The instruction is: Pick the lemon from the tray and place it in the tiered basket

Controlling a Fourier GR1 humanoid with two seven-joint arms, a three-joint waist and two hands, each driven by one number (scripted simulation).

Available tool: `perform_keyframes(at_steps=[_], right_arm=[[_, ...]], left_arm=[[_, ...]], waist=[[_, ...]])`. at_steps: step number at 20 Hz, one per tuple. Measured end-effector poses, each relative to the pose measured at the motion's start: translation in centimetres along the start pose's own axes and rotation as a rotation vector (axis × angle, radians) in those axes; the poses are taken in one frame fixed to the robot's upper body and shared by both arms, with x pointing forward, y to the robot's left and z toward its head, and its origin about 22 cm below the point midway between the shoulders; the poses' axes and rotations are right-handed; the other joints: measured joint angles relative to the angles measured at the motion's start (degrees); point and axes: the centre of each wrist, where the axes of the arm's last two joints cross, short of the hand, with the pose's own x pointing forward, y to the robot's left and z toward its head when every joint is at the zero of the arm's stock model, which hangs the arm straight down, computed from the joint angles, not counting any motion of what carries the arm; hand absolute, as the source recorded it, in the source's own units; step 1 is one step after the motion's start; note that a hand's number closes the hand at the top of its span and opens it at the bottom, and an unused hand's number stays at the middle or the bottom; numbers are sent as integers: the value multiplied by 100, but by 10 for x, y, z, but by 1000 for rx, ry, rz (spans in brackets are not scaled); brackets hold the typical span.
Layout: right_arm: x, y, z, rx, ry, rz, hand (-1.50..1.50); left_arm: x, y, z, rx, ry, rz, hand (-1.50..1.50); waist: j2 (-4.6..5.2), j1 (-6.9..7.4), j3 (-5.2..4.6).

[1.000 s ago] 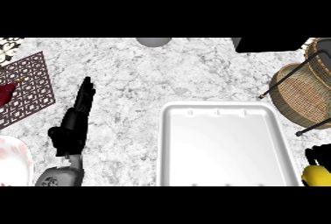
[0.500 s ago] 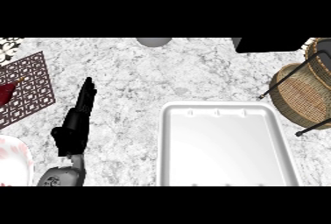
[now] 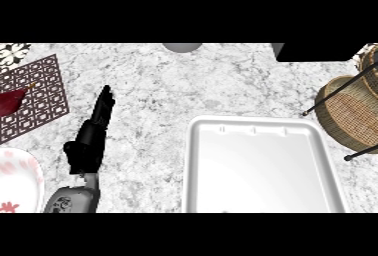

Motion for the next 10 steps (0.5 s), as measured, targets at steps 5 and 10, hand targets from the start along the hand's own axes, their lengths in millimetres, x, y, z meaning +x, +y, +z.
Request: perform_keyframes(at_steps=[5, 10], right_arm=[[-3, -25, -13, 3, 17, -127, 150], [1, -27, -39, -27, 44, -150, 150]], left_arm=[[1, -5, -3, -12, -6, 7, 0], [5, -9, 0, -21, -13, 11, 0]], waist=[[21, 100, 2], [33, 164, 8]])
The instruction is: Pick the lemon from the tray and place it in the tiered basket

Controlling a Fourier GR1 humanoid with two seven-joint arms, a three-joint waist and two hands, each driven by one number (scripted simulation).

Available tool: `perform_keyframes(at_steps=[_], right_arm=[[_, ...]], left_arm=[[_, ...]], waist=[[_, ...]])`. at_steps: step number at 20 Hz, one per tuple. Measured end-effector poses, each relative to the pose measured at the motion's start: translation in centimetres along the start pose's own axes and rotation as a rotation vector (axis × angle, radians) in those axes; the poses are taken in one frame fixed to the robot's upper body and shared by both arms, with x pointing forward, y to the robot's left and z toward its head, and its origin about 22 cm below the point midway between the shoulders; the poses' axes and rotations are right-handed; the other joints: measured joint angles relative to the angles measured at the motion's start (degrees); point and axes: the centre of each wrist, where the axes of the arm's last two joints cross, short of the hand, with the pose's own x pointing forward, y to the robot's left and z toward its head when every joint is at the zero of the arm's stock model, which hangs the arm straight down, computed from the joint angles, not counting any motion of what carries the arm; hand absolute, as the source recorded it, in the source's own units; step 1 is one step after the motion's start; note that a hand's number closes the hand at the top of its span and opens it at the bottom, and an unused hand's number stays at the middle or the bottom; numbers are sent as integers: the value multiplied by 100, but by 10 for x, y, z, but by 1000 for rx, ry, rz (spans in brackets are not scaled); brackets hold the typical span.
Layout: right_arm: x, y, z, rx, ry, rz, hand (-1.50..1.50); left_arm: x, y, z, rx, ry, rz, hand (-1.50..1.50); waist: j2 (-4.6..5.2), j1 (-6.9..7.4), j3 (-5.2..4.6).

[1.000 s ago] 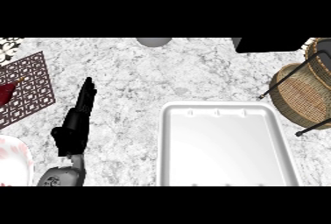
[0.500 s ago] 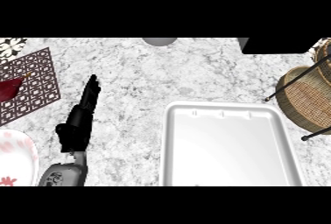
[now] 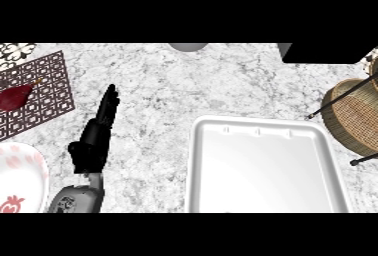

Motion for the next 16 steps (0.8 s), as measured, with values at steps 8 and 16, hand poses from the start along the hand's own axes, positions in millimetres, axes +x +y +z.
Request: perform_keyframes(at_steps=[8, 16], right_arm=[[-13, 9, -42, -41, 43, 72, 150], [-44, 25, -80, -33, 92, 85, -150]], left_arm=[[-1, -4, 0, -14, 2, -2, 0], [0, -5, -3, -16, 1, 0, 0]], waist=[[13, 38, 5], [27, 89, 4]])
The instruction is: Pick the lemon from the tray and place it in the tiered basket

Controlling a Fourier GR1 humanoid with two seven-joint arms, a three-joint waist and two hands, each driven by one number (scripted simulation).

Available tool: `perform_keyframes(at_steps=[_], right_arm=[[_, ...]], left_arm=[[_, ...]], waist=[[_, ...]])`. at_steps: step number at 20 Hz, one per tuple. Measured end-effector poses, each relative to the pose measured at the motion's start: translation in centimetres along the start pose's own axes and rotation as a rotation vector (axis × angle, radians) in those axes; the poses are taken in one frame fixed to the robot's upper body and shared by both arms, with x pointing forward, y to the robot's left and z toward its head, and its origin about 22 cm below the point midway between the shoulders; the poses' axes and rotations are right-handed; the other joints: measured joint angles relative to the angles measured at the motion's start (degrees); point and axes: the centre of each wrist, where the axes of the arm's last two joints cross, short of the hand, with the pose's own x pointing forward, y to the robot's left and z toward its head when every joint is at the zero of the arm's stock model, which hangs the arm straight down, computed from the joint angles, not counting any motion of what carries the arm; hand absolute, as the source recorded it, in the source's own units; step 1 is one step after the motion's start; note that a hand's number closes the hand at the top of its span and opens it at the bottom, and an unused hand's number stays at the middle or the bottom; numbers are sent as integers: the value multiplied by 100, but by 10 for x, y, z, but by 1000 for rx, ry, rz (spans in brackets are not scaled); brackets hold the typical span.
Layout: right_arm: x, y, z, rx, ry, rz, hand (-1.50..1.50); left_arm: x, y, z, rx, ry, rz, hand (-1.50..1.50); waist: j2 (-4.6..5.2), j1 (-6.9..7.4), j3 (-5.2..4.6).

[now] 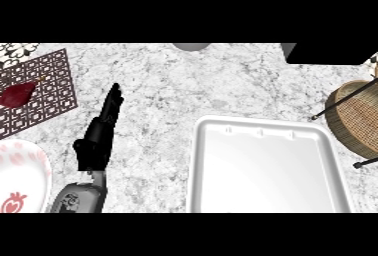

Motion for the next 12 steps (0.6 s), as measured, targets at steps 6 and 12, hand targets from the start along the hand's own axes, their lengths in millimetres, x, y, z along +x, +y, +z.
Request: perform_keyframes(at_steps=[6, 12], right_arm=[[-20, 30, -21, 57, 65, -219, -150], [-34, 30, -33, 11, 73, -443, -150]], left_arm=[[3, 6, 0, 0, -9, -2, 0], [4, 2, 0, 12, -6, -1, 0]], waist=[[-18, -11, -14], [-24, -60, -3]])
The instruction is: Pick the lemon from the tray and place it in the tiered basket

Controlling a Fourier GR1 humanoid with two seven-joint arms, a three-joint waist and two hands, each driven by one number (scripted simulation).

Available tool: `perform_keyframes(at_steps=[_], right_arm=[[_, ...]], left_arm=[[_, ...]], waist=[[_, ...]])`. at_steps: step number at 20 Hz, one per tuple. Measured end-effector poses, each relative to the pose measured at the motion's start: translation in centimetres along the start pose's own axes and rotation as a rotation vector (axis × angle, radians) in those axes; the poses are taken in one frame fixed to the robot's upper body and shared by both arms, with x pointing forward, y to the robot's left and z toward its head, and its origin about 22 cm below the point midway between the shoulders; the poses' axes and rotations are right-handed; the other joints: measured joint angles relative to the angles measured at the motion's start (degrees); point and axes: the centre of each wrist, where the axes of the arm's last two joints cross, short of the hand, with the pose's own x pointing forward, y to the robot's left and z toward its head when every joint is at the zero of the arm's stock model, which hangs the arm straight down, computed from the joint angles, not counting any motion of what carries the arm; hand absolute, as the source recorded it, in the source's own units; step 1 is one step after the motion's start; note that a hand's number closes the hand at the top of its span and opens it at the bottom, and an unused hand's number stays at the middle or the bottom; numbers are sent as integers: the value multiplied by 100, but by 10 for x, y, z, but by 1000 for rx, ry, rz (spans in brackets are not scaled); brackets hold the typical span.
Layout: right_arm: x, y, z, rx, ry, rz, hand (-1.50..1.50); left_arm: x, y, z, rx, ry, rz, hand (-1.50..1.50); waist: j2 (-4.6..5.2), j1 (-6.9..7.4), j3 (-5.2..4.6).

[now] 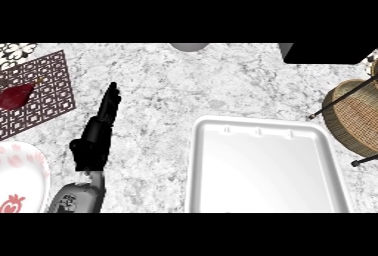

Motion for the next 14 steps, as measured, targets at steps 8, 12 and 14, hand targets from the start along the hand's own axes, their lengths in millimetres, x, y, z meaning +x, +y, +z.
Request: perform_keyframes(at_steps=[8, 12, 14], right_arm=[[-42, -56, 30, -185, 149, -233, -150], [-73, -82, 64, -233, 215, -343, -150], [-88, -91, 86, -246, 229, -391, -150]], left_arm=[[-5, 1, 1, 4, 1, -4, 0], [-5, 0, 2, 2, 2, 7, 0], [-5, 0, 2, 9, 2, 5, 0]], waist=[[22, -18, 8], [36, -19, 20], [41, -47, 29]])
